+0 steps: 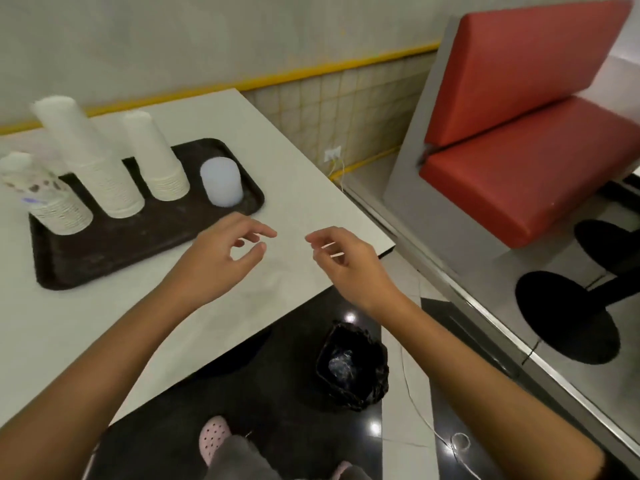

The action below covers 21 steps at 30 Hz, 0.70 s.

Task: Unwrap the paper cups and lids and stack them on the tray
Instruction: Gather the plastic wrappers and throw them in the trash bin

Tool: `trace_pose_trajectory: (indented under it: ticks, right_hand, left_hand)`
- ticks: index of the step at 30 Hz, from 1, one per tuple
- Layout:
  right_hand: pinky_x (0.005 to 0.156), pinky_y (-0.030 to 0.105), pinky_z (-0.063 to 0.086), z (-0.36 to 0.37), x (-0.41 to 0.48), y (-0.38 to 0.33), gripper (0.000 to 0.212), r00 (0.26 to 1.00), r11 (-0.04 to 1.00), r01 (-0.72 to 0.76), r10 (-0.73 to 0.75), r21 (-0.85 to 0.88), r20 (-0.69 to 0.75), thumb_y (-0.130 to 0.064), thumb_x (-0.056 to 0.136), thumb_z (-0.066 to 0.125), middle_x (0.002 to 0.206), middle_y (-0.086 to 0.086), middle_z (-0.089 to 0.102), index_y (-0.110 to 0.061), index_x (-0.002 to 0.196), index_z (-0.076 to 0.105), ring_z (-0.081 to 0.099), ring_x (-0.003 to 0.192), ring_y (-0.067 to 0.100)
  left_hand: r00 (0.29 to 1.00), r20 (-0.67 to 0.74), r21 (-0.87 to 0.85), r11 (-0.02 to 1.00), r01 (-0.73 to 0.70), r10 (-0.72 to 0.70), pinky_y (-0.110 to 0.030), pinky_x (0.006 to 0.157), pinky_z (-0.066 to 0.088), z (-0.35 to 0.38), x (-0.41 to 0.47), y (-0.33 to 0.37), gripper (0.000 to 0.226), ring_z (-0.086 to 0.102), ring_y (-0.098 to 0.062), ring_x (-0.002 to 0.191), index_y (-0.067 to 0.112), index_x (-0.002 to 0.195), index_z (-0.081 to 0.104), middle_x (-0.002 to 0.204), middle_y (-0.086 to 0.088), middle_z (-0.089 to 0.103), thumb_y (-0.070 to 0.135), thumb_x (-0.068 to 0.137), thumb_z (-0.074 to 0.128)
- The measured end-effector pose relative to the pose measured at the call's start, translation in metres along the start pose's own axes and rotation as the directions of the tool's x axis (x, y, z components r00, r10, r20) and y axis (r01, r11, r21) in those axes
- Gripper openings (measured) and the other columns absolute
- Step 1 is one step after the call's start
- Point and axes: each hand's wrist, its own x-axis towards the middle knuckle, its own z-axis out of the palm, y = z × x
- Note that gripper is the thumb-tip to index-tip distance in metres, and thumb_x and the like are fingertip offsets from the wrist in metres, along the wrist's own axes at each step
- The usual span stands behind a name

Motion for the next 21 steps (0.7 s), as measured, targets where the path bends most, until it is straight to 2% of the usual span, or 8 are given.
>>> trace_pose_trajectory:
  ticks: [4, 9, 14, 17, 21]
  right_hand:
    - [0.069, 0.004, 0.043, 0.034, 0.054, -0.044, 0.020, 0.997, 0.995, 0.078, -0.078, 0.055, -0.012, -0.007, 0.092, 0.052, 0.101, -0.002, 0.059, -0.012, 0.109, 0.062, 0.054, 0.080, 0.002]
    - [0.072, 0.009, 0.047, 0.090, 0.111, -0.095, 0.017, 0.985, 0.973, 0.171, -0.171, 0.156, -0.009, -0.009, 0.092, 0.053, 0.101, -0.002, 0.063, -0.022, 0.099, 0.061, 0.061, 0.089, 0.013]
    - [0.078, 0.018, 0.052, 0.144, 0.157, -0.139, 0.016, 0.965, 0.950, 0.237, -0.254, 0.201, 0.059, -0.012, 0.092, 0.053, 0.104, -0.002, 0.063, -0.023, 0.101, 0.059, 0.062, 0.093, 0.014]
    - [0.084, 0.024, 0.052, 0.164, 0.184, -0.160, 0.015, 0.954, 0.941, 0.253, -0.281, 0.226, 0.103, -0.013, 0.092, 0.054, 0.101, -0.007, 0.062, -0.025, 0.100, 0.059, 0.061, 0.097, 0.015]
    - [0.084, 0.025, 0.051, 0.180, 0.220, -0.185, 0.025, 0.926, 0.910, 0.287, -0.344, 0.298, 0.159, -0.011, 0.092, 0.052, 0.097, -0.012, 0.062, -0.035, 0.090, 0.057, 0.062, 0.095, 0.015]
  left_hand:
    - [0.997, -0.076, 0.016, 1.000, -0.019, 0.020, -0.002, 0.081, 0.039, -0.067, 0.011, -0.032, 0.021, 0.053, 0.004, 0.096, 0.028, 0.101, 0.063, 0.098, 0.014, 0.057, 0.013, 0.088, 0.057]
    - [0.988, -0.144, 0.065, 0.996, 0.061, -0.051, 0.003, 0.073, 0.036, -0.138, 0.015, -0.074, 0.023, 0.048, 0.016, 0.094, 0.042, 0.095, 0.057, 0.099, 0.023, 0.053, 0.020, 0.090, 0.056]
    - [0.964, -0.230, 0.089, 0.983, 0.158, -0.134, -0.010, 0.078, 0.038, -0.196, 0.007, -0.107, 0.018, 0.053, -0.003, 0.095, 0.035, 0.098, 0.059, 0.103, 0.014, 0.054, 0.019, 0.090, 0.055]
    - [0.942, -0.300, 0.083, 0.979, 0.184, -0.152, -0.009, 0.080, 0.039, -0.225, 0.007, -0.124, 0.019, 0.054, -0.004, 0.094, 0.033, 0.096, 0.060, 0.102, 0.011, 0.056, 0.017, 0.090, 0.055]
    - [0.898, -0.402, 0.065, 0.973, 0.221, -0.177, -0.017, 0.087, 0.045, -0.258, 0.010, -0.149, 0.019, 0.057, -0.004, 0.094, 0.031, 0.096, 0.062, 0.099, 0.013, 0.058, 0.014, 0.091, 0.055]
